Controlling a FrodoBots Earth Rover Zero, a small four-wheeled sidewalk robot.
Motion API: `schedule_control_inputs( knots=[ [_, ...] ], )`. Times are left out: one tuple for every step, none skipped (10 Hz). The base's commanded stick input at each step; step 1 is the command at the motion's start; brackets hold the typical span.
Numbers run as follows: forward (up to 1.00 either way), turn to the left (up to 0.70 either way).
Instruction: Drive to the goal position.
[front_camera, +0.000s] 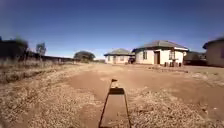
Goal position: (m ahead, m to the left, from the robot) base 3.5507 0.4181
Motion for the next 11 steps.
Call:
schedule_control_inputs(
  knots=[
    [0.50,0.00],
    [0.50,0.00],
    [0.50,0.00],
    [0.50,0.00],
    [0.50,0.00],
    [0.50,0.00],
    [0.50,0.00],
    [0.50,0.00],
    [0.50,0.00],
    [0.50,0.00],
    [0.50,0.00]
  ],
)
